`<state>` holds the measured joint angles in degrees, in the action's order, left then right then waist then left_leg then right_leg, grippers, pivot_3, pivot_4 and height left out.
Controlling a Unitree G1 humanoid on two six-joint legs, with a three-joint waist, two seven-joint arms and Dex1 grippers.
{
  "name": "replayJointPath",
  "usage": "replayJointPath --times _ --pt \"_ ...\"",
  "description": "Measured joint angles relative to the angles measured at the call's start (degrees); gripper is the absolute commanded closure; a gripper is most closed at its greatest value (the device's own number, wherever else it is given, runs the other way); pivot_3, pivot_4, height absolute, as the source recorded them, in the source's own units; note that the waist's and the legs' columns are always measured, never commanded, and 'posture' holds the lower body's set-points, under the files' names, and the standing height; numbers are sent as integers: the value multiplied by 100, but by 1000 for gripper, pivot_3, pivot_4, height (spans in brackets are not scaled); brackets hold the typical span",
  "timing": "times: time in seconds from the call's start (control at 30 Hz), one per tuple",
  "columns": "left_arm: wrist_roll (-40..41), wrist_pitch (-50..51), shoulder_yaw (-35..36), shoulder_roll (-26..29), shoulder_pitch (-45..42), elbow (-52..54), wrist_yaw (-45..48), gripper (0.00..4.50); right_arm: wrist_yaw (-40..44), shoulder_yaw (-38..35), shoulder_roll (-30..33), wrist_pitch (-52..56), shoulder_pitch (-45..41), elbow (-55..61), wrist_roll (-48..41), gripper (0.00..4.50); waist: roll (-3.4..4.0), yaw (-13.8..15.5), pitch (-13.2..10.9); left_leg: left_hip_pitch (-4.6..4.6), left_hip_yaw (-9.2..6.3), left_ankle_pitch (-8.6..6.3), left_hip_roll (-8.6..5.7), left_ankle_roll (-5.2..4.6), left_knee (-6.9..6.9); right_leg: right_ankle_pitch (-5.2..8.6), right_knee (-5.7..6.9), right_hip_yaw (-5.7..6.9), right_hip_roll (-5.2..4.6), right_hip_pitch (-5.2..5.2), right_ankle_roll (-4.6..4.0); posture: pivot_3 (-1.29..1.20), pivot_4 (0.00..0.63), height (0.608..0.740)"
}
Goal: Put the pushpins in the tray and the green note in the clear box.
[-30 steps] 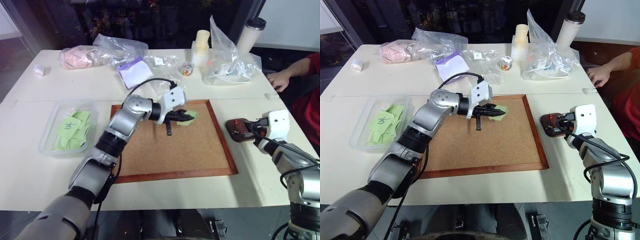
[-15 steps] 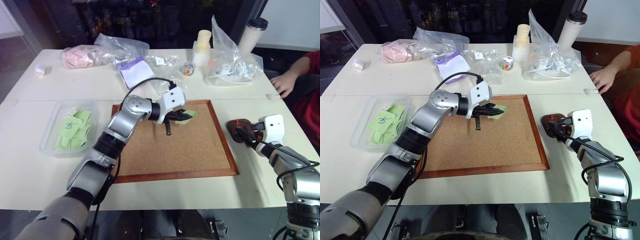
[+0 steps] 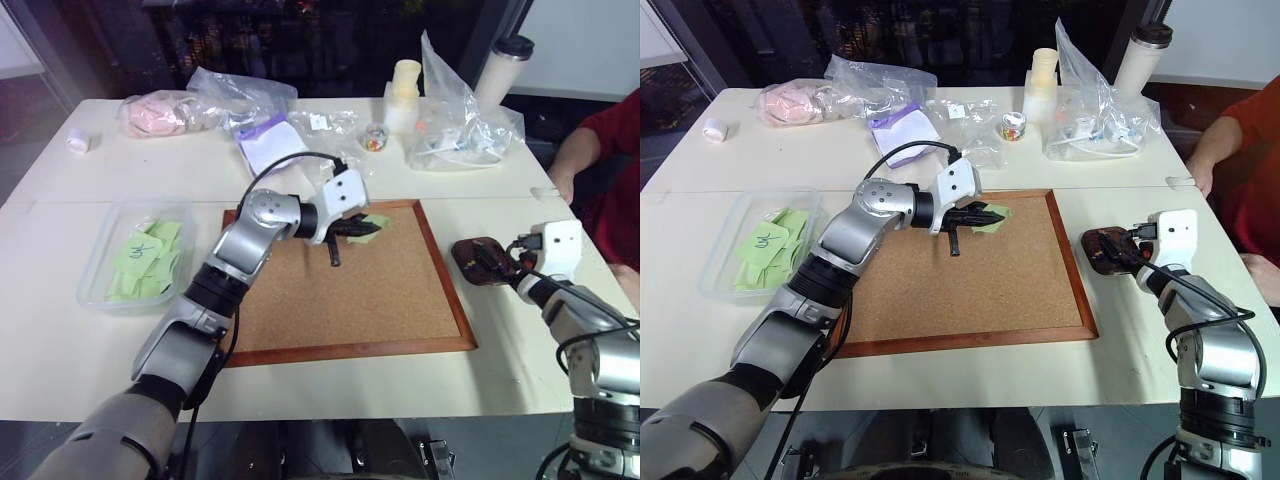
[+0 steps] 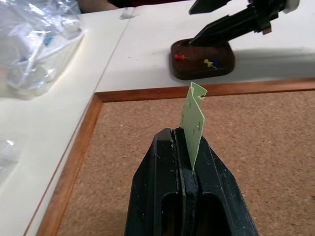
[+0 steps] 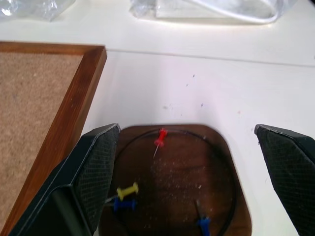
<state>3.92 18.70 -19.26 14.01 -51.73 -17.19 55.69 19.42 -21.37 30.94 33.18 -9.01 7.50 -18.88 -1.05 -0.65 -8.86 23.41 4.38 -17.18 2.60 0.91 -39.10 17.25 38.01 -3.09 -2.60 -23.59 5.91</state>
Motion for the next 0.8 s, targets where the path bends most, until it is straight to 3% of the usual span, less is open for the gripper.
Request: replayJointPath --times 0.2,0.33,0.47,0.6,0.8 --pt "45 236 125 108 1 70 -77 4500 67 20 10 -8 -31 27 -37 27 0 -1 0 0 0 0 0 0 0 0 0 0 0 0 0 0 150 734" --pt "250 1176 898 300 -71 631 -775 4500 794 343 294 582 -329 1089 -847 27 32 -82 -20 0 -12 0 10 0 -1 -1 15 -11 8 -13 1 0 150 734" --pt "14 2708 2019 762 -261 1213 -2298 4500 1545 996 617 1206 -957 2194 -1768 27 30 -139 -20 -1 -45 0 15 -1 0 0 12 11 17 1 -2 0 150 734" --pt "-370 4995 3183 923 -13 2394 -3604 4500 2047 1784 735 1560 -1077 2245 -2012 27 23 -103 -24 9 -45 0 8 0 -4 0 7 15 -12 0 0 0 150 734" --pt "-520 6962 3305 1335 733 3934 -4102 4500 2490 2280 828 1544 -1325 2023 -1985 27 -14 29 -41 8 -49 2 6 5 -13 0 8 17 -17 9 1 0 150 734"
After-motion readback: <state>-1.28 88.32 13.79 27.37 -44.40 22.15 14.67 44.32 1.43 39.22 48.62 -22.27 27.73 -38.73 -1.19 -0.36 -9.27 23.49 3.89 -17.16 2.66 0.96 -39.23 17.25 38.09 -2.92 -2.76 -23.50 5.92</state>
